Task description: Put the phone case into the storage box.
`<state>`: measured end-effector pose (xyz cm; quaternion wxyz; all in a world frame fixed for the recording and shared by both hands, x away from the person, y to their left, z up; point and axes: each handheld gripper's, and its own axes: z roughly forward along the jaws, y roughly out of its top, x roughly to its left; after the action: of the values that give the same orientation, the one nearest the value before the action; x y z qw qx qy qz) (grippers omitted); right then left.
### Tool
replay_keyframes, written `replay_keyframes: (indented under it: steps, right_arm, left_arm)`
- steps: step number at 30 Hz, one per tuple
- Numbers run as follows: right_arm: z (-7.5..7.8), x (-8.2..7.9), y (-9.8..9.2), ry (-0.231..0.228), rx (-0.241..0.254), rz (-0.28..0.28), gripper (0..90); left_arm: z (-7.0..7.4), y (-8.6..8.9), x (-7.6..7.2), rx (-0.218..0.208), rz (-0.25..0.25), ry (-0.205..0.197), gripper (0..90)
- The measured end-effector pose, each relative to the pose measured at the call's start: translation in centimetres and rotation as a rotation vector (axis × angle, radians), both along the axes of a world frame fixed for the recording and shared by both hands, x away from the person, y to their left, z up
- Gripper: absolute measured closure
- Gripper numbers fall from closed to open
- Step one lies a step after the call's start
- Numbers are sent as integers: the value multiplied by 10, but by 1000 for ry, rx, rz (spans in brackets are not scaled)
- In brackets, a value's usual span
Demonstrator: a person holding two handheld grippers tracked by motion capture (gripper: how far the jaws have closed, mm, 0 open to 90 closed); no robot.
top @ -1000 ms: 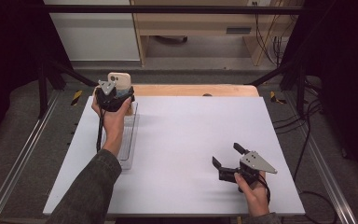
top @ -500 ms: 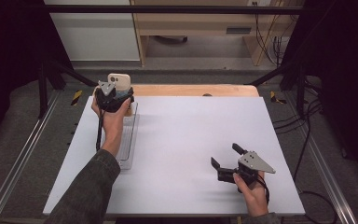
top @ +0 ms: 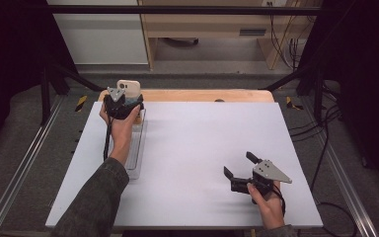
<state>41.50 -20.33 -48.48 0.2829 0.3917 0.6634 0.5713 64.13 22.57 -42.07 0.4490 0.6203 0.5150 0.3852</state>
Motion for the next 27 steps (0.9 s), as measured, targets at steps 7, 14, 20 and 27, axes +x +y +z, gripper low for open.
replay_keyframes:
  steps: [7,14,20,27]
  right_arm:
    - [0,0,0,6,-8,1,32]
    - [0,0,0,6,-11,2,32]
    - [-1,0,0,8,-13,3,32]
    - [0,-1,0,10,3,1,32]
  left_arm:
    - [-6,-5,3,7,-11,4,112]
    - [-8,-4,4,-2,-7,11,112]
    - [-11,-2,5,9,-3,16,112]
    - [-14,0,6,1,2,18,112]
